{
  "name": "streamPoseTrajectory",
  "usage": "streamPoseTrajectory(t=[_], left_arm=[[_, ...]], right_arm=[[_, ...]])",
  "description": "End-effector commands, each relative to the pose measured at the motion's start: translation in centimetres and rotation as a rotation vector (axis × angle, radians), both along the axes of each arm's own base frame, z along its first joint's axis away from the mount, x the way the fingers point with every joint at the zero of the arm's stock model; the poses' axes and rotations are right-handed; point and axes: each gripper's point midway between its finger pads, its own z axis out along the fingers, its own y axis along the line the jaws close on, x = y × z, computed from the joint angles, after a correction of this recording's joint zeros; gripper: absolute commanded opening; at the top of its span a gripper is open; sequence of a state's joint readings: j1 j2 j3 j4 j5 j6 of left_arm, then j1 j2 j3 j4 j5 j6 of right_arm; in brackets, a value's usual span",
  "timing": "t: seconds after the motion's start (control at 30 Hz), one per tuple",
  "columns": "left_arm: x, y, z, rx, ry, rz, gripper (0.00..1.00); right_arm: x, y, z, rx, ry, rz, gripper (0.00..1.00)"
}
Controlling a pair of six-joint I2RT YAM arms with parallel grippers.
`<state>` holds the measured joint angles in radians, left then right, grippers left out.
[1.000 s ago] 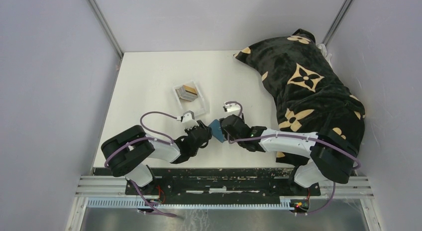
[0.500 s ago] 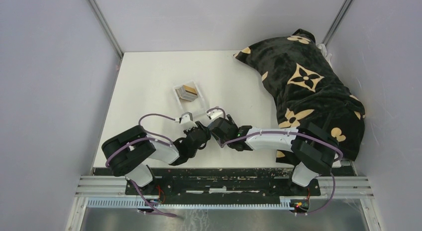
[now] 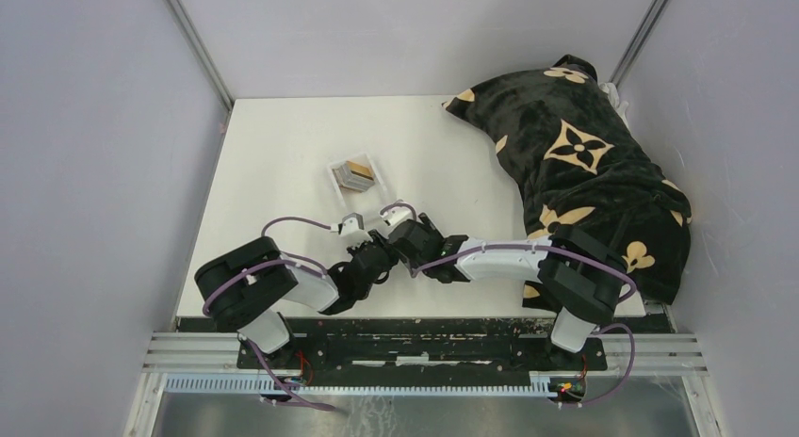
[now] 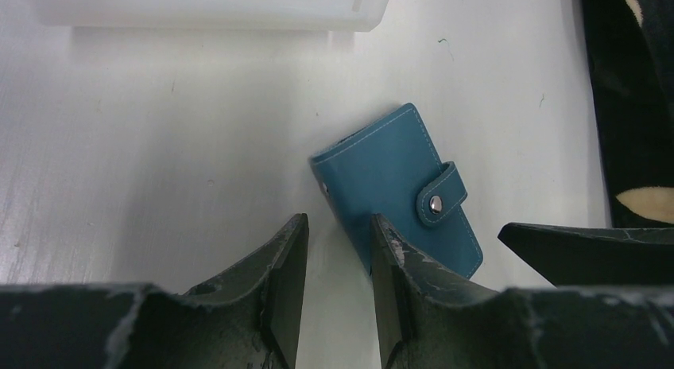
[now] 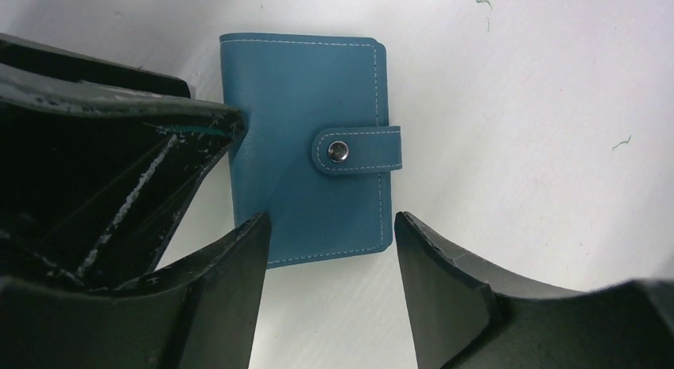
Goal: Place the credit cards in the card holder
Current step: Open the card holder at the center of the board.
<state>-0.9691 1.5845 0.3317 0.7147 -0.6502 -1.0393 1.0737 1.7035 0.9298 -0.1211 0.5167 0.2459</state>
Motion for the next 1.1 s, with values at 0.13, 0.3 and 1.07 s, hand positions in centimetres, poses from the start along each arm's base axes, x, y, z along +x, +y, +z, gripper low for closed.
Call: streamPoseTrajectory(t=[0.13, 0.3, 1.07], left_arm=[[-0.1, 0.9, -0.8, 0.033, 0.001, 0.02, 0.42], [0.1, 1.2, -0.5, 0.036, -0.015, 0.039, 0.44], [2.1, 0.5, -1.3, 0.039, 0.006, 0.046, 0.46]], right_arm=[[1.9, 2.2, 2.4, 0.044, -0.088, 0.002, 0.65], [2.4, 2.6, 3.5, 0.072, -0.11, -0.007, 0.65], [4.5, 1.7, 0.2, 0.083, 0.038, -0.043, 0.67]])
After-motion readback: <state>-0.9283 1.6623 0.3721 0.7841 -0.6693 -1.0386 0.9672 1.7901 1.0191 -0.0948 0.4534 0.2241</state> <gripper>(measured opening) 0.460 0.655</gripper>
